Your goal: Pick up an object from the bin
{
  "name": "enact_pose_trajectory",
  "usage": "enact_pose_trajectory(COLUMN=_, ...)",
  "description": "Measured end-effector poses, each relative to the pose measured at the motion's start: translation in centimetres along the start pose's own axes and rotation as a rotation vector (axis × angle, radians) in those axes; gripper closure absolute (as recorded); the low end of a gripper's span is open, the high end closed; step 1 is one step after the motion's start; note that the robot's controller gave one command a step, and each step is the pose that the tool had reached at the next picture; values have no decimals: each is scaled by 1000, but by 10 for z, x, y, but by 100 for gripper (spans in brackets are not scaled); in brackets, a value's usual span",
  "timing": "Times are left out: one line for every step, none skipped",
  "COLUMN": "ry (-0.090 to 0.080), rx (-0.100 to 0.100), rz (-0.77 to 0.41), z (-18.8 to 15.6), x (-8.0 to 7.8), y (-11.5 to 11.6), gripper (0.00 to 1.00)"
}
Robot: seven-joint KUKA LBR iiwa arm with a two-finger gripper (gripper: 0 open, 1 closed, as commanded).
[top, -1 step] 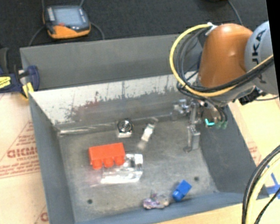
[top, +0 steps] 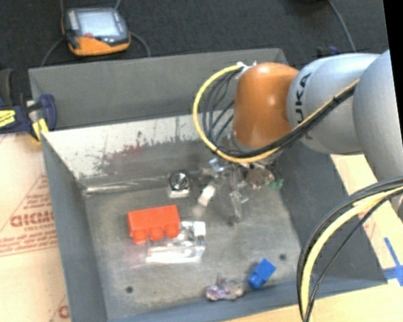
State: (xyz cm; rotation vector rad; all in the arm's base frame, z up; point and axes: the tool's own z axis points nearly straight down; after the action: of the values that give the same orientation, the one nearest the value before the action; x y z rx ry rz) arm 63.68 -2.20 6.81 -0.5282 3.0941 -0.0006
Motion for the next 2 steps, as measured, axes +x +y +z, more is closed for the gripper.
enact_pose_trajectory(ry=-7, rx=2, rz=-197, z=-34, x=-18, y=40, gripper=0)
enact_pose_trajectory(ry=-6, rx=4, rz=-247, z=-33, x=-10, y=17, gripper=0)
